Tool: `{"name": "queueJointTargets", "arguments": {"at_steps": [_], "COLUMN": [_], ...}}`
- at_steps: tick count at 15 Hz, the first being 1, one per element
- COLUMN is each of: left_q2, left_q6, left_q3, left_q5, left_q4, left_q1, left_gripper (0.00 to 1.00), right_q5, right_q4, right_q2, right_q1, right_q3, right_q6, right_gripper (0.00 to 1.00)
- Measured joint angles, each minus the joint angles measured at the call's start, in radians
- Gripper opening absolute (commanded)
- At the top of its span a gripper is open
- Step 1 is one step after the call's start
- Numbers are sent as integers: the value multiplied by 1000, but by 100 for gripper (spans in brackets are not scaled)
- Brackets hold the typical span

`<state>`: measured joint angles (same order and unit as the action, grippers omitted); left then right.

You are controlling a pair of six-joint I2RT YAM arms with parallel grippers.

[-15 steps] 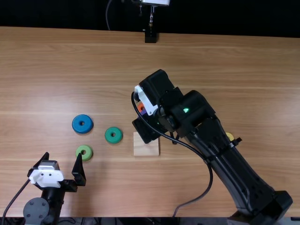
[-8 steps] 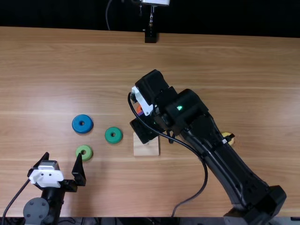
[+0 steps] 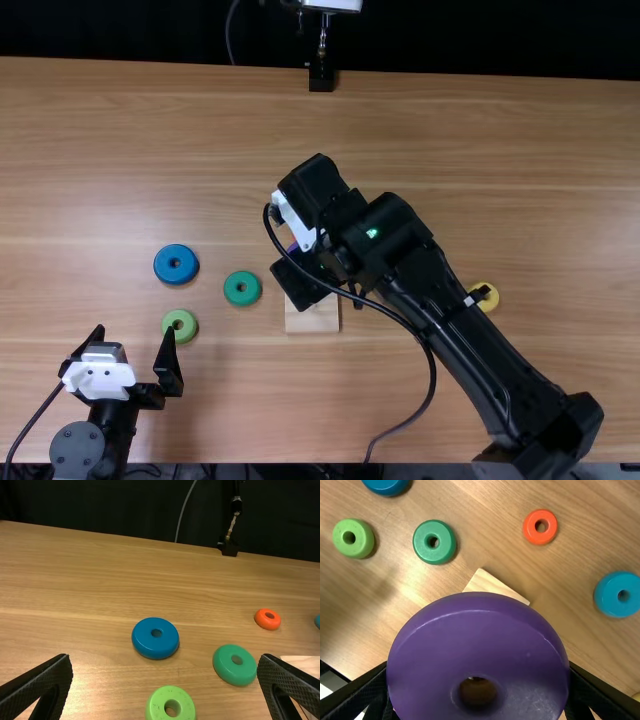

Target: Build the Hanoi tower: stack the rings onto the peg from bottom to top in this color order: purple, dark blue, light blue, dark green, light green, yellow, orange.

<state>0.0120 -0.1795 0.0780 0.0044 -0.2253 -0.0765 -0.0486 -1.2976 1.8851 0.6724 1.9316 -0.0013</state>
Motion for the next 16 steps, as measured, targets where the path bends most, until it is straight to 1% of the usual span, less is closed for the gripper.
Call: {"name": "queueJointTargets", "arguments": {"at_steps": [13, 16], "left_q2": [0, 0], "left_q6": [-1, 0], "left_q3": [0, 0], "left_q5": [0, 0], "left_q4": [0, 0], "left_q1": [0, 0], "left_gripper": [100, 100], "right_q5": [0, 0], "right_q4": [-12, -11], "right_q2": [0, 0], "right_q1": [0, 0], "right_q3": [-3, -36], "right_q6": [-1, 0], "right_gripper": [0, 0]}}
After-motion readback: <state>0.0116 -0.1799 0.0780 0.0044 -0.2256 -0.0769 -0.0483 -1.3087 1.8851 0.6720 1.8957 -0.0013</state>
